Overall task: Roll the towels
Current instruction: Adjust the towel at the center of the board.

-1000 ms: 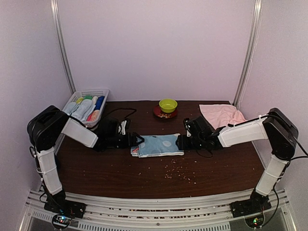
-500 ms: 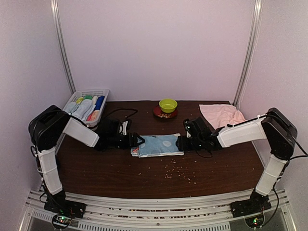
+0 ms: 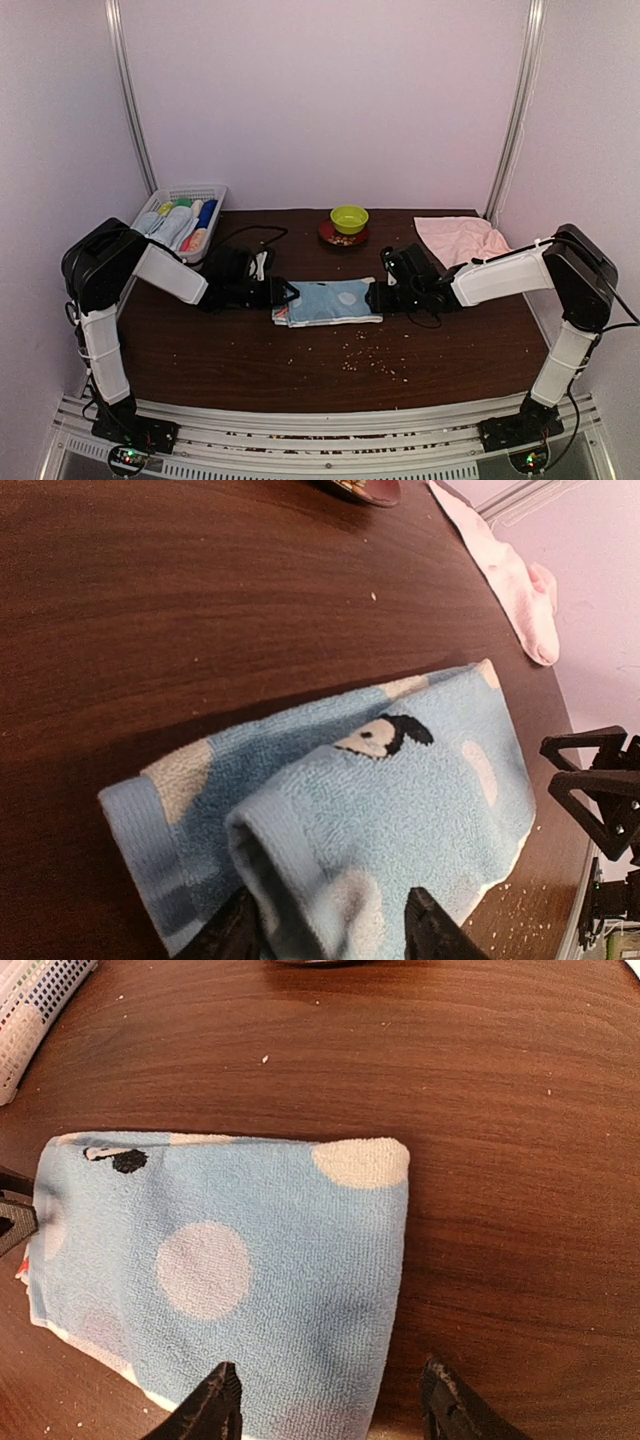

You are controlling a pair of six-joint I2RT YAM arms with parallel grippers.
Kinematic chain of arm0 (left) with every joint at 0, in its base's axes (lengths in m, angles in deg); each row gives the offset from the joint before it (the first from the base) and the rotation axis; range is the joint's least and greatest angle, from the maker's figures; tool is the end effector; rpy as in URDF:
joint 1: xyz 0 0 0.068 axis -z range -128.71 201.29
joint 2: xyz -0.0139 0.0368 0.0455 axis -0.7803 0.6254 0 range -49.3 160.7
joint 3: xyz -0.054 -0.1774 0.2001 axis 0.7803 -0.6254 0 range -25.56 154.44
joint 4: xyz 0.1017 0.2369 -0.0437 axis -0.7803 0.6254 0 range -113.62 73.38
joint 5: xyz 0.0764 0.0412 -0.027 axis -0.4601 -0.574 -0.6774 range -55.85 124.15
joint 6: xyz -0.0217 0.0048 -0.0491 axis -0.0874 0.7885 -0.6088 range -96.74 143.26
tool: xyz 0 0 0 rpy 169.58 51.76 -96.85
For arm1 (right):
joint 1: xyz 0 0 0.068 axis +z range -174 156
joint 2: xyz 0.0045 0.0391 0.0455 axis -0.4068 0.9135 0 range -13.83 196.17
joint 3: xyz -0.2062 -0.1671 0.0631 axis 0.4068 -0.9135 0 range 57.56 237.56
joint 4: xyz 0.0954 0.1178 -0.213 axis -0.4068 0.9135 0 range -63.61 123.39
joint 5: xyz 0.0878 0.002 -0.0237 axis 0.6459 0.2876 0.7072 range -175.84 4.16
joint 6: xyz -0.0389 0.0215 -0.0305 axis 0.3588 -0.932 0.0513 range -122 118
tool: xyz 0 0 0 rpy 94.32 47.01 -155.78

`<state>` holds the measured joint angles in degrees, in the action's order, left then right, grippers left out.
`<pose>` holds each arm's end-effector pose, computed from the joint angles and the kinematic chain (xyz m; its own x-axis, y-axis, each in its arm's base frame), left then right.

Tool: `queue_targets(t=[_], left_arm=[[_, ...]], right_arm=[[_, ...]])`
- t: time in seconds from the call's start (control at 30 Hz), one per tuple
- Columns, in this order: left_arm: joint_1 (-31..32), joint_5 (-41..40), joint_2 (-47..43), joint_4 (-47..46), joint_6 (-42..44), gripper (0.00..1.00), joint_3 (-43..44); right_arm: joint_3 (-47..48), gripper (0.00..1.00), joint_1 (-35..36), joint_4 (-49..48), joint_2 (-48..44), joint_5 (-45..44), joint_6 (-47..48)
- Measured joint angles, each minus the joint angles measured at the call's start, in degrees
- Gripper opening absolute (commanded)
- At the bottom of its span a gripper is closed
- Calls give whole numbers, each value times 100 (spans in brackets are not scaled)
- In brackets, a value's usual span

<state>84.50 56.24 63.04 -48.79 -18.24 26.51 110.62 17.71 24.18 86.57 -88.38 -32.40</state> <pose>0.3118 -0.2202 0.1132 -0.8672 -0.1661 -0.4695 0.2542 0.6631 -0.7040 0.2662 0.2351 0.1561 -0.7808 -0.0189 -0.6245 -0.2856 0.8998 0.3298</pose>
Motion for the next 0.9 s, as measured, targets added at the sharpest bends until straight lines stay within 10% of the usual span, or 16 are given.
queue_targets(t=[0.47,0.9], left_arm=[[0,-37,2,136,4,6,22],[28,-304,-588,973,260,2,343]], right_arm=[[0,61,0,-20,2,-59,2],[0,61,0,-17,105,-155,4]])
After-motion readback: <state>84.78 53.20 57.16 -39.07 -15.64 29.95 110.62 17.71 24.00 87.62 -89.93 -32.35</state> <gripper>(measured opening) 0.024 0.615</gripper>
